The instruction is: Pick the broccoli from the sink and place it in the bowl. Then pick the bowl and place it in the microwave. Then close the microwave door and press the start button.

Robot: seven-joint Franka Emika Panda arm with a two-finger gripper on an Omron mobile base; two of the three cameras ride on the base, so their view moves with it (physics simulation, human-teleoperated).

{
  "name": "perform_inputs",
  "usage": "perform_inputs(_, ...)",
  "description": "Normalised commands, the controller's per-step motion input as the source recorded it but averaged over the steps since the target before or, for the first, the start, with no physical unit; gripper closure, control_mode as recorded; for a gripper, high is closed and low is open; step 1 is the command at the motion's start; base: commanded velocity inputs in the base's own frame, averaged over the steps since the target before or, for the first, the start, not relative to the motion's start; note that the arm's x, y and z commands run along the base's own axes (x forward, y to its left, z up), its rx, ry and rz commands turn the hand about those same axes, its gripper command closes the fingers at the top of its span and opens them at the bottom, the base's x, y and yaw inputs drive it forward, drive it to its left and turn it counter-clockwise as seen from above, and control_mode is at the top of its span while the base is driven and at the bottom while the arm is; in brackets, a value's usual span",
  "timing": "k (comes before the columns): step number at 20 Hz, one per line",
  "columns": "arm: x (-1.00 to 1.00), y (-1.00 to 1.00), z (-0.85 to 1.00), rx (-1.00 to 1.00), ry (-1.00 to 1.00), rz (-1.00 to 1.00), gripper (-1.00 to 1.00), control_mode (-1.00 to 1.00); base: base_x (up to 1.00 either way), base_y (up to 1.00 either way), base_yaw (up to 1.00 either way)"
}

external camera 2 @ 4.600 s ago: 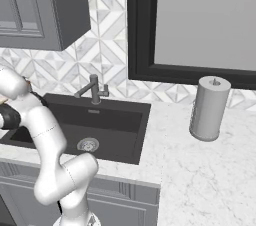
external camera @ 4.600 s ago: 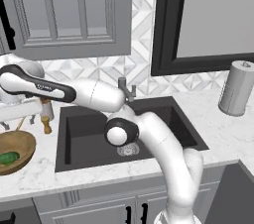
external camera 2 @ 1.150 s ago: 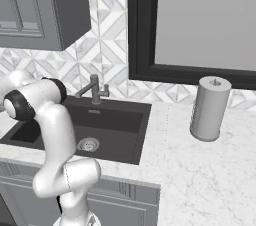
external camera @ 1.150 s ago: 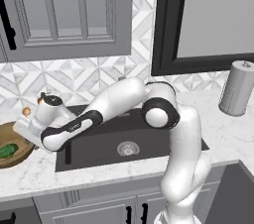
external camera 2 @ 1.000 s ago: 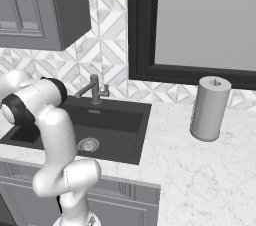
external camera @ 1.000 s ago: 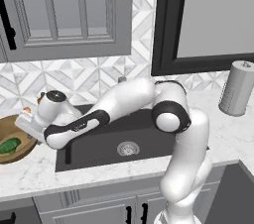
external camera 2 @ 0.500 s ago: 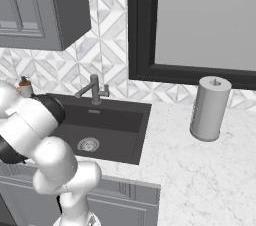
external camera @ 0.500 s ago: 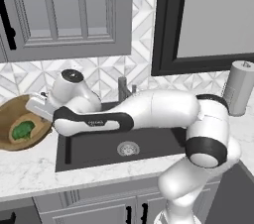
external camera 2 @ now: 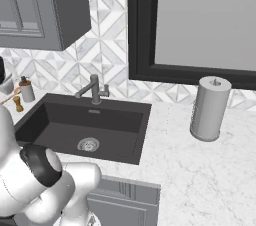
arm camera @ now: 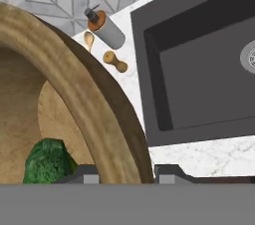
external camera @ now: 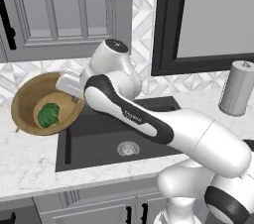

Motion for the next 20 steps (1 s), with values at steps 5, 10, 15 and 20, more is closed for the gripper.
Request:
perform_inputs(5,-0.43,-0.98,0.64,0.0,-0.02,0.02,1.0,-1.0,0.0,0.0,0.0)
perform_inputs(10,0.0,-0.93,0.23,0.01,0.0,-0.05,1.0,-1.0,0.0,0.0,0.0)
perform_inputs(15,0.0,-0.88,0.26,0.0,0.0,-0.11,1.0,-1.0,0.0,0.0,0.0)
perform_inputs(20,-0.05,-0.78,0.32,0.04,0.0,-0.16,1.0,-1.0,0.0,0.0,0.0)
